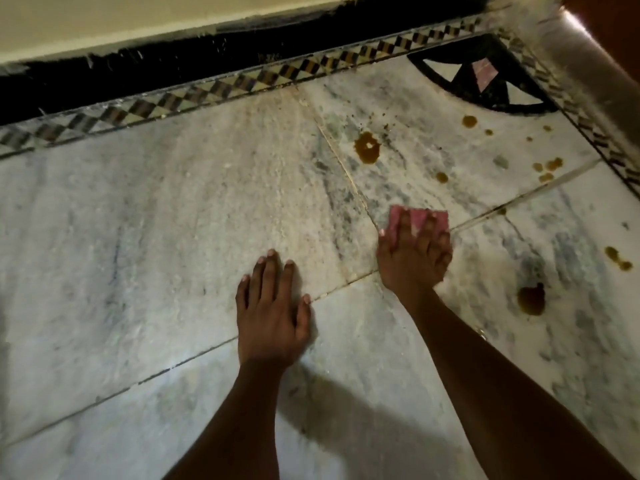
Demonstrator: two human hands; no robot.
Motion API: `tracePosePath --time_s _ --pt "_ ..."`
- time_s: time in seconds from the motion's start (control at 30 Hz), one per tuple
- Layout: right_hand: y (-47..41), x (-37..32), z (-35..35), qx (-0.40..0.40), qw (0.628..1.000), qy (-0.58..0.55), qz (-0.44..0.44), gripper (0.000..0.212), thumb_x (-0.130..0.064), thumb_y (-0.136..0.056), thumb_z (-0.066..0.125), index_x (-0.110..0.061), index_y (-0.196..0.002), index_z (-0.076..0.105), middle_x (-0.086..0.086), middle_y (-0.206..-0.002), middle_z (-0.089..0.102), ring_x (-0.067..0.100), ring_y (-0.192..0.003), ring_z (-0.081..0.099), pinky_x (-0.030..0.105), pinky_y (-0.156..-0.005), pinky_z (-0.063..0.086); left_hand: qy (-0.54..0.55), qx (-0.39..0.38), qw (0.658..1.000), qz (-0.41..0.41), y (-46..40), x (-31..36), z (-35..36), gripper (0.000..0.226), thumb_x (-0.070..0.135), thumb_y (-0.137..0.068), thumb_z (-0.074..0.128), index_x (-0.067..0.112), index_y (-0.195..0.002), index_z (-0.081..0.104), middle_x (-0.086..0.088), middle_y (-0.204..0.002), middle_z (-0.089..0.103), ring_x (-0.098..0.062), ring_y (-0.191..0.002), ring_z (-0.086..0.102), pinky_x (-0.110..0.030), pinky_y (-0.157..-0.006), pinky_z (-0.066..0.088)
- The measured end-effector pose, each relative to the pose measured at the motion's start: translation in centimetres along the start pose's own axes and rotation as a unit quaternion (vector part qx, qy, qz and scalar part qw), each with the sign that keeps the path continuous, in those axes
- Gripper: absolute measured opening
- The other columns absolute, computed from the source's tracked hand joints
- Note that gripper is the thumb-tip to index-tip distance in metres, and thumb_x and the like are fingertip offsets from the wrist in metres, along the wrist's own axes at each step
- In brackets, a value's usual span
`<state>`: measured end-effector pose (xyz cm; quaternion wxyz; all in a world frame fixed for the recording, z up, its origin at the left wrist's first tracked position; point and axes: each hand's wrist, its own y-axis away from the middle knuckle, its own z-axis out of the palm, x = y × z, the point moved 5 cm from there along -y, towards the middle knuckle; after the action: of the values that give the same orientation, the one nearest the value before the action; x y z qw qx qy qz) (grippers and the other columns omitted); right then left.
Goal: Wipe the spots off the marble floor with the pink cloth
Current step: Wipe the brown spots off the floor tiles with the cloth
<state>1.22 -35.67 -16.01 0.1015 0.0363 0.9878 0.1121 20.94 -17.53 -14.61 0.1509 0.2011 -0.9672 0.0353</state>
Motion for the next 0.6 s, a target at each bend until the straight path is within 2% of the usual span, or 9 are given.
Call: tracePosePath --time_s 0.07,0.13,0.23,0.3,0.37,0.47,0.53,0.6 --pt "-1.4 -2.7 0.5 -0.037 0.999 -0.016 -0.004 0.072 -0.068 -0.109 0.023 -0.044 -0.171 -0.005 0.009 -0.181 -0.02 0.043 -0.165 -0.02 0.067 -0.131 -0.006 0.007 -0.003 1.0 -0.002 0.0 0.1 -0.1 0.068 0.047 -0.101 0.044 0.018 -0.163 0.04 -0.011 -0.177 0.026 -0.03 -0.163 0.023 -0.052 -0.131 0.02" --pt "-0.7 -5.0 1.5 -0.046 0.997 0.012 -0.06 0.071 -0.066 -0.11 0.024 -0.046 -0.169 -0.01 0.008 -0.18 -0.022 0.042 -0.165 -0.022 0.065 -0.132 -0.009 0.004 -0.006 1.0 0.003 0.0 0.1 -0.1 0.068 0.047 -0.102 0.044 0.018 -0.163 0.04 -0.011 -0.177 0.025 -0.03 -0.163 0.023 -0.053 -0.131 0.021" --pt "4.4 -5.6 2.0 -0.016 0.984 0.032 -0.174 0.067 -0.063 -0.111 0.025 -0.053 -0.167 -0.01 0.001 -0.18 -0.024 0.037 -0.166 -0.022 0.062 -0.134 -0.003 0.002 -0.006 1.0 0.004 -0.2 0.0 -0.2 0.068 0.048 -0.102 0.039 0.018 -0.163 0.041 -0.011 -0.177 0.025 -0.03 -0.163 0.025 -0.054 -0.13 0.023" --pt "8.5 -3.0 1.8 0.014 0.976 0.049 -0.21 0.064 -0.061 -0.111 0.029 -0.054 -0.169 0.003 -0.002 -0.182 -0.015 0.031 -0.169 -0.013 0.058 -0.135 0.006 -0.003 -0.002 1.0 0.006 -0.2 0.0 -0.2 0.068 0.047 -0.102 0.038 0.017 -0.162 0.042 -0.012 -0.176 0.027 -0.032 -0.162 0.027 -0.055 -0.129 0.026" --pt "10.9 0.9 1.6 0.022 0.983 0.052 -0.175 0.061 -0.063 -0.109 0.027 -0.053 -0.168 0.017 -0.001 -0.184 -0.002 0.033 -0.169 0.005 0.059 -0.132 0.018 -0.003 -0.004 1.0 0.006 -0.1 -0.1 -0.3 0.068 0.047 -0.102 0.039 0.016 -0.162 0.043 -0.013 -0.175 0.028 -0.033 -0.162 0.028 -0.055 -0.129 0.027" --pt "8.9 3.4 1.7 0.052 0.998 0.031 -0.022 0.066 -0.068 -0.106 0.021 -0.046 -0.168 0.027 0.008 -0.182 0.013 0.047 -0.163 0.022 0.068 -0.126 0.025 -0.007 -0.003 1.0 0.007 -0.2 -0.1 -0.2 0.068 0.047 -0.103 0.04 0.016 -0.163 0.04 -0.013 -0.176 0.026 -0.032 -0.163 0.025 -0.054 -0.129 0.025" --pt "5.4 0.9 1.2 0.087 0.995 -0.006 0.052 0.068 -0.067 -0.105 0.019 -0.045 -0.169 0.023 0.007 -0.183 0.008 0.045 -0.166 0.01 0.07 -0.13 0.013 -0.008 -0.005 1.0 0.008 -0.1 -0.1 0.1 0.068 0.047 -0.103 0.041 0.017 -0.164 0.039 -0.012 -0.177 0.024 -0.031 -0.164 0.023 -0.054 -0.13 0.023" --pt "2.3 -3.0 1.7 0.057 0.996 -0.027 0.061 0.067 -0.064 -0.106 0.019 -0.046 -0.171 0.014 0.004 -0.184 -0.003 0.038 -0.168 -0.007 0.067 -0.132 0.001 -0.012 -0.008 1.0 0.007 -0.1 0.0 0.2 0.069 0.046 -0.102 0.043 0.018 -0.164 0.038 -0.012 -0.178 0.022 -0.03 -0.165 0.02 -0.053 -0.131 0.02"
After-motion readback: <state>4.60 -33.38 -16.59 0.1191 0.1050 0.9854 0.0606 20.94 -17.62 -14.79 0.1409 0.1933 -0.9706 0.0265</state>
